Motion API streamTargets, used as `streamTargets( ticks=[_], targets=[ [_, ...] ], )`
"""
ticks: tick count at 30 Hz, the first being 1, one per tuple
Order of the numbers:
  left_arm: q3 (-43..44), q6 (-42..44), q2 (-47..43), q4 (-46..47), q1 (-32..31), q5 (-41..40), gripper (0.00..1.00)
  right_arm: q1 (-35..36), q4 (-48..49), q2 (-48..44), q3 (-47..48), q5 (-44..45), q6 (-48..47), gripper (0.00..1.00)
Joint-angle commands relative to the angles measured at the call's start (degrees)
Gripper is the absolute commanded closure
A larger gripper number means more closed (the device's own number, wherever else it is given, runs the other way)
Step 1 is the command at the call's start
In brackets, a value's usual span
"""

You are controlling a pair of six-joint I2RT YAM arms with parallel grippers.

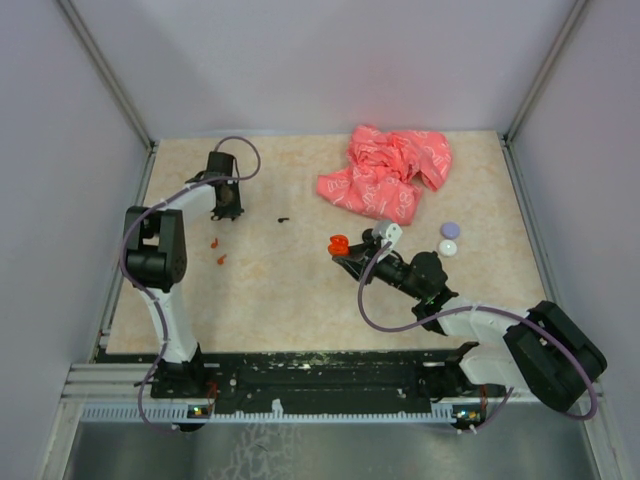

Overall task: Insert the wireless bluetooth earbuds into the charging case
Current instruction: Adjust the earbud at the center of the board.

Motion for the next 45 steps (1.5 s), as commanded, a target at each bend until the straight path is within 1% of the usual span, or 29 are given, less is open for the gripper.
streamTargets(
  ticks=[1, 6, 11, 15, 21, 23, 26, 28, 33, 35, 41, 45],
  targets=[
    [-1.5, -0.7, -0.8, -3.5, -0.6, 5.0, 0.79, 0.3, 2.6, -1.1, 0.6, -0.5, -0.8, 1.0],
    [-9.0, -2.2, -6.4, -3.3, -3.4, 8.3, 0.8, 0.3, 2.7, -1.6, 0.5, -0.8, -0.7, 1.0],
    [-17.2, -4.2, -13.6, -2.6, -8.5, 9.5, 0.8, 0.3, 3.2, -1.7, 0.4, -1.2, -0.3, 1.0],
    [-22.0, -6.3, -17.9, -2.3, -13.9, 9.8, 0.79, 0.3, 3.2, -1.8, 0.0, -1.3, 0.0, 1.0],
    [-26.4, -10.5, -21.1, -1.6, -23.6, 9.1, 0.77, 0.6, 2.4, -2.7, -2.0, -1.9, 1.9, 1.0],
    [-26.9, -11.8, -21.5, -1.5, -26.4, 8.5, 0.75, 1.0, 0.9, -3.6, -2.4, -1.6, 1.7, 1.0],
    [-26.9, -12.8, -21.8, -2.0, -28.5, 7.1, 0.71, 1.8, -1.1, -4.9, -3.2, -0.8, 0.8, 1.0],
    [-26.5, -13.1, -21.9, -2.8, -28.8, 5.8, 0.68, 2.2, -1.3, -5.7, -4.0, -0.2, 0.6, 1.0],
    [-24.6, -13.1, -22.9, -3.4, -28.8, 4.1, 0.55, 2.4, -0.4, -6.4, -5.6, 2.3, -0.3, 1.0],
    [-23.2, -13.1, -22.8, -4.8, -28.8, 3.1, 0.51, 2.4, 0.2, -6.2, -5.8, 3.0, -0.4, 1.0],
    [-20.1, -13.0, -21.9, -5.9, -30.2, 2.6, 0.51, 2.4, 1.4, -5.5, -6.0, 3.5, -0.3, 1.0],
    [-17.8, -12.9, -19.8, -8.1, -31.0, 0.4, 0.54, 2.5, 1.3, -5.5, -6.1, 3.8, -0.4, 1.0]
  ],
)
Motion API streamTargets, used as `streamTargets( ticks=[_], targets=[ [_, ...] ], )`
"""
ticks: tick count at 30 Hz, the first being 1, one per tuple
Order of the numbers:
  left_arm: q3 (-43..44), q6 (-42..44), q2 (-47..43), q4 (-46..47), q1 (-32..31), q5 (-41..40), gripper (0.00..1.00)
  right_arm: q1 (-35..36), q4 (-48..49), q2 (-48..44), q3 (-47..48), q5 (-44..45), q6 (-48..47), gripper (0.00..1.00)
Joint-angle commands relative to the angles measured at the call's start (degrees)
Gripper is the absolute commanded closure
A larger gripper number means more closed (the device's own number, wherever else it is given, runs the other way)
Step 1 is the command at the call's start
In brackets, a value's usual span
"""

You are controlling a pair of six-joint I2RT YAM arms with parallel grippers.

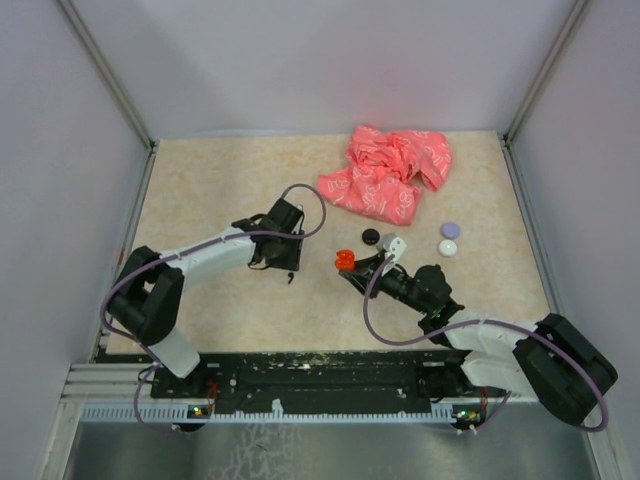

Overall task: Insert the wireless bluetooth earbuds into the charging case
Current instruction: Pick up the earbud from the center of the board.

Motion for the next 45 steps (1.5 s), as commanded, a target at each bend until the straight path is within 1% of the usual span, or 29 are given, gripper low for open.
streamTargets(
  ticks=[1, 7, 20, 27, 32, 39, 45],
  targets=[
    [3.6, -0.3, 1.8, -3.1, -1.3, -3.1, 0.56, 0.6, 3.8, -0.5, 0.3, 0.8, -0.9, 1.0],
    [5.1, -0.4, 4.2, -4.5, -2.3, -4.3, 0.61, 0.7, 3.2, -0.6, 0.5, 1.1, -1.1, 1.0],
    [7.3, -1.1, 8.5, -7.6, -3.6, -5.5, 0.66, 1.3, 2.1, -0.8, 0.9, 1.3, -1.8, 1.0],
    [8.4, -1.7, 10.8, -9.6, -4.1, -6.3, 0.67, 1.4, 1.9, -1.0, 0.9, 1.4, -1.9, 1.0],
    [8.9, -1.7, 11.5, -10.4, -4.3, -6.7, 0.7, 1.5, 1.8, -1.2, 0.9, 1.4, -2.0, 1.0],
    [8.3, -1.7, 10.0, -9.9, -4.4, -6.7, 0.8, 1.6, 1.5, -1.4, 1.0, 1.5, -2.3, 1.0],
    [5.3, -0.3, 3.8, -4.0, -4.3, -5.9, 0.83, 1.7, 2.3, -1.1, 0.7, 1.2, -2.8, 1.0]
  ],
)
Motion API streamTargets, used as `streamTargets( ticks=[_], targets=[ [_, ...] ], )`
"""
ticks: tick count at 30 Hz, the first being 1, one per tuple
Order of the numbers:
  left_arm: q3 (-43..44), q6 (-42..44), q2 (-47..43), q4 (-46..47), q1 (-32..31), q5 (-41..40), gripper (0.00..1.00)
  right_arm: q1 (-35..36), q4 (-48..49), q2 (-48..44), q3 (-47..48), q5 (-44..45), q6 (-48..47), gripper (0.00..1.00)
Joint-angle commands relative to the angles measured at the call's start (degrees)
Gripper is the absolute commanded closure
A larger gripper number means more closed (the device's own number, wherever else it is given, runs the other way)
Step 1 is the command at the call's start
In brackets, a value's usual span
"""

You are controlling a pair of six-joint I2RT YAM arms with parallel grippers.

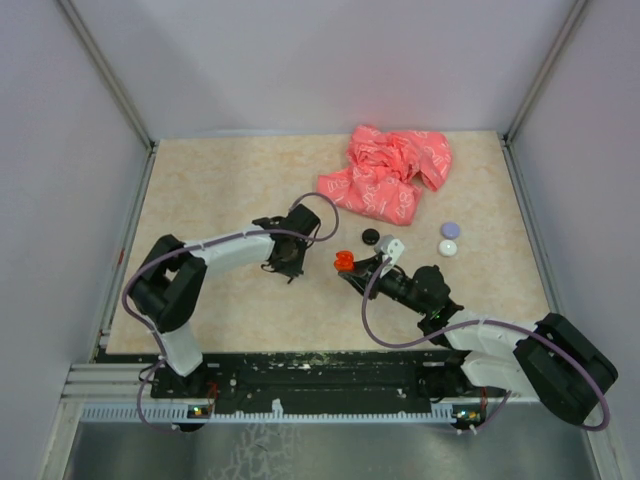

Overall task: Insert the wireless bluetooth earbuds into the charging case
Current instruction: Pick up the earbud from the center of the board.

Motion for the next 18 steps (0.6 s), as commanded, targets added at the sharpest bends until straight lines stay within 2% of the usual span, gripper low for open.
streamTargets(
  ticks=[1, 7, 11, 18],
  targets=[
    [-2.5, 1.3, -6.3, 4.7, -0.3, 0.6, 0.83, 0.6, 3.1, -1.1, 0.7, 0.0, -1.4, 1.0],
    [-8.8, 3.9, -15.0, 14.7, -0.3, 1.9, 0.85, 0.6, 6.3, -0.5, 0.1, 1.2, -3.9, 1.0],
    [-14.9, 6.9, -22.7, 23.7, -0.2, 5.7, 0.85, 0.6, 5.8, 0.3, 1.2, 2.5, -5.7, 1.0],
    [-22.0, 12.4, -34.9, 38.1, 0.0, 16.1, 0.85, 0.6, 20.5, 5.4, -1.7, 0.3, -7.7, 1.0]
  ],
)
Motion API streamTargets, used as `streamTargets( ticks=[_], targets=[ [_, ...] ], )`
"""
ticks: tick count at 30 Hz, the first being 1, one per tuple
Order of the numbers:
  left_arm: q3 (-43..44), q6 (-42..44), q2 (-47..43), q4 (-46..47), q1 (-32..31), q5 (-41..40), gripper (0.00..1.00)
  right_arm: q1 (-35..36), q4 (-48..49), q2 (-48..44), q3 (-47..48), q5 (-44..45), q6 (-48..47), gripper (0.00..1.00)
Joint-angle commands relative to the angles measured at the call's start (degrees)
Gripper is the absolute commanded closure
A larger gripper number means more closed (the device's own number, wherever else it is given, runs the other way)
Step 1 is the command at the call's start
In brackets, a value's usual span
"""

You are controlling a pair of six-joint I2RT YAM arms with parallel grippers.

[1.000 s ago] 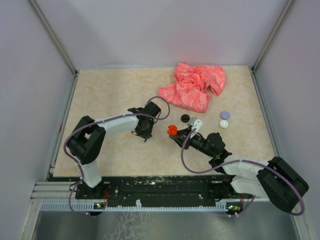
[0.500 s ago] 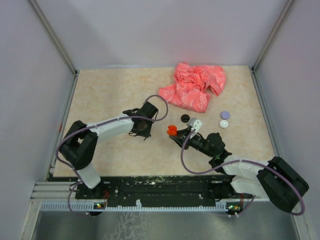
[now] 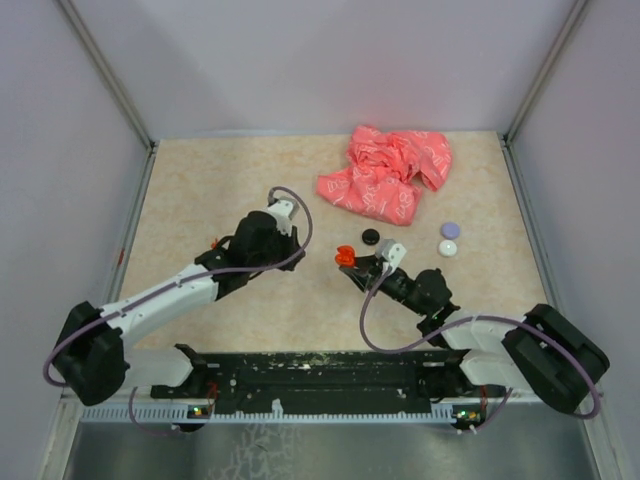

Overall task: Insert the wireless bluetooth earbuds into the charging case
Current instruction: Pick up the earbud from the center of the board, then place the earbud in the charging case.

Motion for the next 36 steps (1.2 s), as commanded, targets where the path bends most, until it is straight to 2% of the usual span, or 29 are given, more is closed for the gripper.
streamTargets(
  ticks=[1, 9, 17, 26, 36],
  targets=[
    [-2.9, 5.1, -6.9, 13.4, 0.0, 10.0, 0.84, 0.6, 12.1, 2.9, -0.6, -1.5, -2.3, 1.0],
    [-8.5, 6.5, -15.6, 27.5, 0.0, 22.8, 0.84, 0.6, 17.2, 5.7, 0.9, -1.9, -4.4, 1.0],
    [-9.7, 4.5, -16.1, 36.9, 0.0, 34.8, 0.83, 0.6, 21.4, 7.0, 1.9, -3.7, -3.5, 1.0],
    [-9.6, 0.6, -11.0, 45.6, -0.4, 40.1, 0.83, 1.0, 26.8, 8.4, 1.7, -5.7, -2.0, 1.0],
    [-8.8, 2.0, -8.0, 47.7, -2.2, 41.5, 0.84, 1.4, 28.4, 7.9, 1.1, -6.5, -1.0, 1.0]
  ],
)
